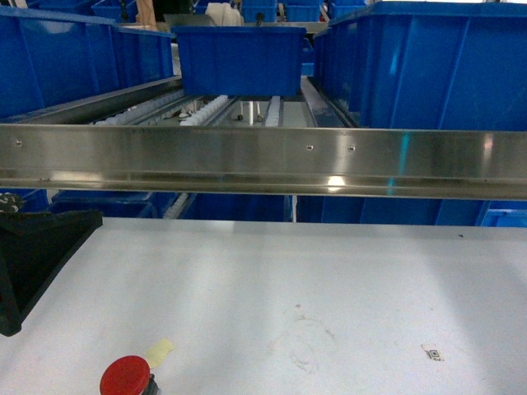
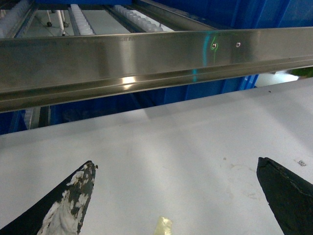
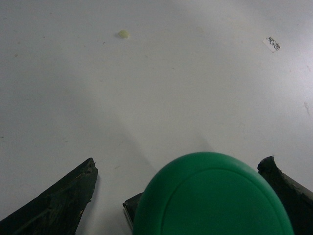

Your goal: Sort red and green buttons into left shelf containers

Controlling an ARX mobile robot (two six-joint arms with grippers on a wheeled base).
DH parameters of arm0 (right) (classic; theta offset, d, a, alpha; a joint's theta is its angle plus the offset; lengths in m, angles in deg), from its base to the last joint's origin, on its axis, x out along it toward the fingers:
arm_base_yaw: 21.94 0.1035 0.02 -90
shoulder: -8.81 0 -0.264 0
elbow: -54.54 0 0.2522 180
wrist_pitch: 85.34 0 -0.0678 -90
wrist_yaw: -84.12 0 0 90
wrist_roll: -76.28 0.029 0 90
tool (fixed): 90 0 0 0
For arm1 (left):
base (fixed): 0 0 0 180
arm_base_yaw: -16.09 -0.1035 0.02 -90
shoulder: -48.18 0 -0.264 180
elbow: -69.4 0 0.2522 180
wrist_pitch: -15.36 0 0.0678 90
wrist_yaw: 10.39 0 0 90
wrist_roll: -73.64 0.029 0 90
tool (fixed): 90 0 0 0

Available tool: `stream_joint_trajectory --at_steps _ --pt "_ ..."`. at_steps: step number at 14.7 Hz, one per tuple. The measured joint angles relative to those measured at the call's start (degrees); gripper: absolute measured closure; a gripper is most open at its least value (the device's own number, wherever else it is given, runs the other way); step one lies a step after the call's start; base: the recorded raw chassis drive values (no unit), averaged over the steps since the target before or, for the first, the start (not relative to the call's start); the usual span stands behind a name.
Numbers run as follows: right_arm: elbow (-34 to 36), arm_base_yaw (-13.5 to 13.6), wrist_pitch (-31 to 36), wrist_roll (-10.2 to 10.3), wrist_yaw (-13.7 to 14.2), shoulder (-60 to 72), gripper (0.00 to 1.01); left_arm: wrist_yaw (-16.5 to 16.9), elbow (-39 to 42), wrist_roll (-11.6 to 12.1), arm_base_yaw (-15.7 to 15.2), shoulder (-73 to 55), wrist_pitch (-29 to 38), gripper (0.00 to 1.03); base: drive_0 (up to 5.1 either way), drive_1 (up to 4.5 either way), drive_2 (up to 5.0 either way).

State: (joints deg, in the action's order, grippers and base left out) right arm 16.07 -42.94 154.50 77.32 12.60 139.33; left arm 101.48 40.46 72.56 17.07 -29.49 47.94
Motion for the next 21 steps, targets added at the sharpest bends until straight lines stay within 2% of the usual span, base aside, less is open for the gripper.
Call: stream_joint_trajectory --at_steps 1,2,3,4,5,7,9,13,15,16,18,21 --pt "-0.02 0.0 0.15 -0.09 0.0 0.0 0.06 0.0 0.0 0.0 0.0 0.0 0.0 0.05 0.0 0.0 0.0" --pt "-0.02 0.0 0.13 -0.46 0.04 0.0 0.3 0.0 0.0 0.0 0.0 0.0 0.0 0.05 0.0 0.0 0.0" --pt "-0.02 0.0 0.13 -0.59 0.04 0.0 0.61 0.0 0.0 0.0 0.0 0.0 0.0 0.05 0.0 0.0 0.0" --pt "-0.02 0.0 0.15 -0.61 0.02 0.0 0.71 0.0 0.0 0.0 0.0 0.0 0.0 0.05 0.0 0.0 0.0" --pt "-0.02 0.0 0.17 -0.61 0.04 0.0 0.75 0.0 0.0 0.0 0.0 0.0 0.0 0.05 0.0 0.0 0.0" --pt "0.0 -0.02 0.17 -0.59 -0.04 0.0 0.75 0.0 0.0 0.0 0.0 0.02 0.0 0.05 0.0 0.0 0.0" --pt "4.76 -0.07 -0.46 -0.59 -3.58 -7.72 0.75 0.0 0.0 0.0 0.0 0.0 0.0 0.05 0.0 0.0 0.0" --pt "6.86 -0.07 -0.22 -0.63 -5.31 -14.64 0.75 0.0 0.0 0.0 0.0 0.0 0.0 0.05 0.0 0.0 0.0" --pt "8.63 -0.04 -0.02 -0.7 -7.43 -21.2 0.75 0.0 0.0 0.0 0.0 0.0 0.0 0.05 0.0 0.0 0.0" --pt "10.14 -0.07 -1.64 -0.85 -9.38 -27.52 0.75 0.0 0.0 0.0 0.0 0.0 0.0 0.05 0.0 0.0 0.0" --pt "12.76 -1.16 -10.91 -1.11 -14.12 -41.27 0.75 0.0 0.0 0.0 0.0 0.0 0.0 0.05 0.0 0.0 0.0" --pt "13.33 -6.45 -25.33 -1.14 -22.21 -62.18 0.75 0.0 0.0 0.0 0.0 0.02 0.0 0.05 0.0 0.0 0.0"
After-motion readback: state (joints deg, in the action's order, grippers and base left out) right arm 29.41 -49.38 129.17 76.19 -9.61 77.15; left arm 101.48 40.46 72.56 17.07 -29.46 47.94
